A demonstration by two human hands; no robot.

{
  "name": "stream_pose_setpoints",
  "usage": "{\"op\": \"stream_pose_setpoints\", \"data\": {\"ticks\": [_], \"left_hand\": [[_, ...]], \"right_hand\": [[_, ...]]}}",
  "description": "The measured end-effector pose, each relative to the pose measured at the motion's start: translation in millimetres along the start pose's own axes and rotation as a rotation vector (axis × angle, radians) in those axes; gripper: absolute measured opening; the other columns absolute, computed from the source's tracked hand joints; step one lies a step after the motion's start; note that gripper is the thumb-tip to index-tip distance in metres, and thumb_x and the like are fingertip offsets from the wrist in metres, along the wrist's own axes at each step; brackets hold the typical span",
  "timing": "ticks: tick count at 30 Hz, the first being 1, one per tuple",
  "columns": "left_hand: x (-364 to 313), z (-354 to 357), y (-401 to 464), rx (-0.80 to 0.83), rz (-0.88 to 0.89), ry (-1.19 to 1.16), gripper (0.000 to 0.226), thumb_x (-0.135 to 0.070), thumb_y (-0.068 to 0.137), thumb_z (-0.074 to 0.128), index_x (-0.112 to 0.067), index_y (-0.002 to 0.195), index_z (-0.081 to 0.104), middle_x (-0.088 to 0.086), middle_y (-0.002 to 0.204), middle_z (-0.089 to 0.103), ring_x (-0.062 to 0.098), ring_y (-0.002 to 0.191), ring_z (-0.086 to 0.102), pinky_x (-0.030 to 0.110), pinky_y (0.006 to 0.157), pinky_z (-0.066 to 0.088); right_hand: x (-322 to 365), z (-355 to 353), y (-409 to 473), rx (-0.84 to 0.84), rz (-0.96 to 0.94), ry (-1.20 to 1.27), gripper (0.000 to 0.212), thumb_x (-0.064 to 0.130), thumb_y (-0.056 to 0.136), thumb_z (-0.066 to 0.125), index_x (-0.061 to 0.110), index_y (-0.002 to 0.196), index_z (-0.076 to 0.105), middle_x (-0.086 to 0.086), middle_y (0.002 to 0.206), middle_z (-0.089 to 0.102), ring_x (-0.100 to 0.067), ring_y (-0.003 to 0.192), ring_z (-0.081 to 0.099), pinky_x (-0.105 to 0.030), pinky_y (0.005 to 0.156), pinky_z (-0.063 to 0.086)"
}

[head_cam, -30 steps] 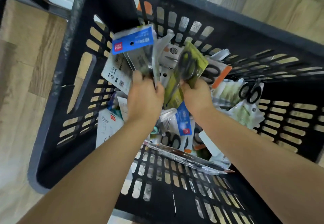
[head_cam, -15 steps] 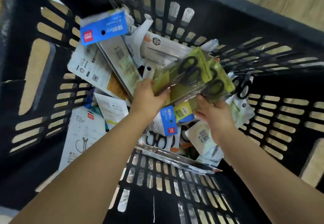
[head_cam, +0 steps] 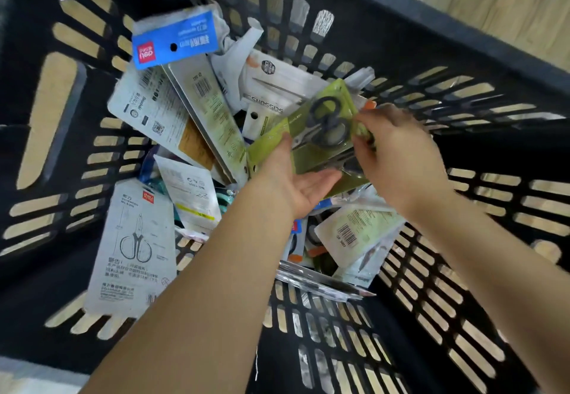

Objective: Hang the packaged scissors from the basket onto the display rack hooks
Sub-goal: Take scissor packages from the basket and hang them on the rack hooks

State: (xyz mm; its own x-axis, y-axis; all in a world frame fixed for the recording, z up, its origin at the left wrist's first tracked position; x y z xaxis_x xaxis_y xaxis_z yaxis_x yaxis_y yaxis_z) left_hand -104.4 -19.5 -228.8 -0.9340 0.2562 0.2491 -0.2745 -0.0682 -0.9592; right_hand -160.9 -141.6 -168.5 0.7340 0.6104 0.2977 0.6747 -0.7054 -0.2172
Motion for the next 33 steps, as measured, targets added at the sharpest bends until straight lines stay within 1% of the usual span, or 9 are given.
{"op": "stream_pose_setpoints", "data": {"ticks": [4, 7, 9, 11, 15, 23, 25, 29, 33], "left_hand": [[2, 6, 12, 0.010, 0.047, -0.077, 0.054, -0.049, 0.087, 0.058, 0.004, 0.097, 0.056, 0.019, 0.109, 0.065, 0.026, 0.103, 0.065, 0.028, 0.074, 0.055], [-10, 9, 14, 0.012, 0.220, -0.247, 0.036, -0.028, 0.095, 0.054, 0.001, 0.116, 0.054, 0.017, 0.122, 0.060, 0.026, 0.115, 0.059, 0.029, 0.087, 0.049], [-18, 6, 15, 0.017, 0.285, -0.346, 0.019, -0.015, 0.097, 0.051, 0.000, 0.107, 0.057, 0.015, 0.113, 0.062, 0.027, 0.113, 0.059, 0.032, 0.089, 0.048], [-28, 3, 8, 0.043, 0.309, -0.392, 0.013, -0.007, 0.097, 0.049, -0.001, 0.085, 0.053, 0.013, 0.090, 0.060, 0.028, 0.093, 0.062, 0.035, 0.087, 0.049], [-36, -16, -20, 0.098, 0.360, -0.373, 0.006, 0.004, 0.091, 0.052, 0.001, 0.095, 0.056, 0.016, 0.076, 0.064, 0.025, 0.062, 0.064, 0.032, 0.055, 0.057], [-54, -90, -32, -0.055, 0.513, 0.505, 0.023, 0.002, 0.093, 0.049, -0.014, 0.105, 0.061, 0.006, 0.101, 0.070, 0.018, 0.083, 0.068, 0.033, 0.074, 0.057], [-56, -104, -25, -0.059, 0.456, 0.553, 0.024, 0.000, 0.094, 0.049, -0.016, 0.107, 0.061, 0.005, 0.106, 0.070, 0.017, 0.088, 0.067, 0.032, 0.077, 0.056], [-56, -108, -15, 0.021, 0.388, 0.595, 0.018, -0.007, 0.093, 0.050, -0.015, 0.105, 0.062, 0.004, 0.100, 0.073, 0.015, 0.089, 0.068, 0.028, 0.074, 0.056], [-53, -104, -10, 0.043, 0.406, 0.568, 0.015, -0.016, 0.094, 0.052, -0.014, 0.105, 0.062, 0.000, 0.093, 0.075, 0.010, 0.087, 0.070, 0.026, 0.081, 0.056]], "right_hand": [[-7, 9, 19, 0.188, 0.169, 0.386, 0.027, 0.004, 0.089, 0.046, 0.006, 0.116, 0.049, -0.009, 0.105, 0.064, -0.028, 0.095, 0.061, -0.037, 0.079, 0.051], [-16, 11, 20, 0.135, 0.356, 0.644, 0.013, 0.007, 0.089, 0.043, 0.014, 0.095, 0.051, -0.006, 0.093, 0.066, -0.029, 0.092, 0.061, -0.035, 0.078, 0.049], [-20, 13, 19, 0.090, 0.425, 0.729, 0.011, 0.012, 0.087, 0.045, 0.019, 0.084, 0.054, -0.010, 0.093, 0.067, -0.029, 0.092, 0.063, -0.038, 0.081, 0.049], [-24, 15, 18, 0.112, 0.444, 0.672, 0.014, 0.016, 0.093, 0.046, 0.019, 0.090, 0.059, -0.006, 0.096, 0.067, -0.022, 0.092, 0.063, -0.037, 0.082, 0.049], [-22, 21, 16, 0.243, 0.282, 0.389, 0.017, 0.011, 0.093, 0.048, 0.014, 0.105, 0.059, -0.005, 0.104, 0.065, -0.022, 0.099, 0.060, -0.029, 0.081, 0.046], [1, 58, 20, 0.598, 0.188, 0.143, 0.035, 0.036, 0.091, 0.059, 0.019, 0.121, 0.054, -0.004, 0.119, 0.059, -0.025, 0.107, 0.055, -0.034, 0.086, 0.046], [7, 67, 22, 0.659, 0.140, 0.053, 0.040, 0.044, 0.087, 0.061, 0.018, 0.117, 0.054, -0.005, 0.111, 0.056, -0.026, 0.103, 0.054, -0.033, 0.079, 0.045], [8, 85, 20, 0.710, -0.011, -0.243, 0.079, 0.053, 0.078, 0.066, 0.018, 0.141, 0.037, -0.013, 0.135, 0.037, -0.035, 0.127, 0.032, -0.046, 0.103, 0.033], [3, 91, 17, 0.625, 0.007, -0.158, 0.080, 0.054, 0.073, 0.070, 0.015, 0.137, 0.042, -0.015, 0.131, 0.039, -0.036, 0.121, 0.039, -0.048, 0.101, 0.039]]}}
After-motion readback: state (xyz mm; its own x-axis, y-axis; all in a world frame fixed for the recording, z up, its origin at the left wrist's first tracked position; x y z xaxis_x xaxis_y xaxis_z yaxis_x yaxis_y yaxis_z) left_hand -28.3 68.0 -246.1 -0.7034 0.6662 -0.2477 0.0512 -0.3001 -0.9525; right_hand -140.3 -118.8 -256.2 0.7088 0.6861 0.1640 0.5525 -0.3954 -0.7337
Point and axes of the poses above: each hand's wrist, its own y-axis towards the middle knuckle, its own z-axis out of the palm, x = y × z, the point moved 7 cm from there along y, towards the middle knuckle
